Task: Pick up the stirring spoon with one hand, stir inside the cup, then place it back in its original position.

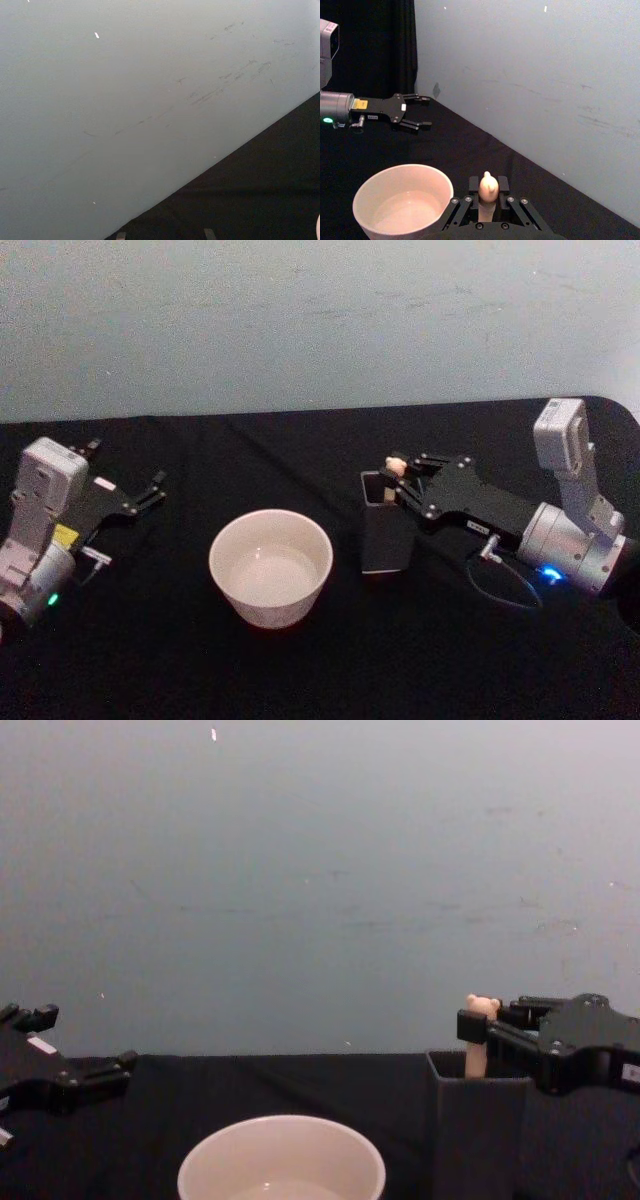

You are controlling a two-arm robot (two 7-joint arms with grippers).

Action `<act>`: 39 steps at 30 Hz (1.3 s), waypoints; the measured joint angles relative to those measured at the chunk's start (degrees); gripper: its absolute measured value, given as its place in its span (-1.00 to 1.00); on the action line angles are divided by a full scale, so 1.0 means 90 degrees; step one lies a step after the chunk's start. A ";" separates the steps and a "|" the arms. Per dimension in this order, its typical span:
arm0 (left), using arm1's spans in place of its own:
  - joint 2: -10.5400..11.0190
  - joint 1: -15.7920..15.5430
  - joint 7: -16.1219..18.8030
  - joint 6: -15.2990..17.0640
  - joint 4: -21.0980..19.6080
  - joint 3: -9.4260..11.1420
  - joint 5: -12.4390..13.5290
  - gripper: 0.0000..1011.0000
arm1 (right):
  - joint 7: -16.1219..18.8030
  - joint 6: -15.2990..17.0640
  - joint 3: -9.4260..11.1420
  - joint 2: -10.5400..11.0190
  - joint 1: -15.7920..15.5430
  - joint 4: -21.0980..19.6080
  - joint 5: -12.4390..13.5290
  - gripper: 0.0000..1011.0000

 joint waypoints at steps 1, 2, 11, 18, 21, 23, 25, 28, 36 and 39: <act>0.0000 0.0000 0.0000 0.0000 0.0000 0.0000 0.0000 0.98 | -0.0002 0.0004 -0.0002 -0.0001 -0.0001 0.0004 -0.0004 -0.58; 0.0000 0.0000 0.0000 0.0000 0.0000 0.0000 0.0000 0.98 | -0.0004 0.0011 -0.0006 -0.0002 -0.0003 0.0010 -0.0016 -0.58; 0.0000 0.0000 0.0000 0.0000 0.0000 0.0000 0.0000 0.98 | -0.0061 0.0063 -0.0039 0.0010 -0.0010 0.0016 -0.0126 -0.58; 0.0000 0.0000 0.0000 0.0000 0.0000 0.0000 0.0000 0.98 | -0.0060 0.0063 -0.0039 0.0009 -0.0011 0.0013 -0.0121 -0.58; 0.0000 0.0000 0.0000 0.0000 0.0000 0.0000 0.0000 0.98 | -0.0059 0.0062 -0.0038 0.0008 -0.0010 0.0012 -0.0118 -0.58; 0.0000 0.0000 0.0000 0.0000 0.0000 0.0000 0.0000 0.98 | -0.0059 0.0062 -0.0037 0.0008 -0.0010 0.0011 -0.0115 -0.57; 0.0000 0.0000 0.0001 0.0000 0.0000 0.0000 0.0000 0.98 | -0.0057 0.0061 -0.0036 0.0008 -0.0010 0.0010 -0.0111 -0.50; 0.0000 0.0000 0.0000 0.0000 0.0000 0.0000 0.0000 0.98 | -0.0057 0.0060 -0.0035 0.0008 -0.0010 0.0010 -0.0106 -0.29; 0.0000 0.0000 0.0000 0.0000 0.0000 0.0000 0.0000 0.98 | -0.0054 0.0055 -0.0030 0.0008 -0.0010 0.0010 -0.0100 0.18; 0.0000 0.0000 0.0000 0.0000 0.0000 0.0000 0.0000 0.98 | -0.0054 0.0054 -0.0030 0.0008 -0.0009 0.0010 -0.0099 0.38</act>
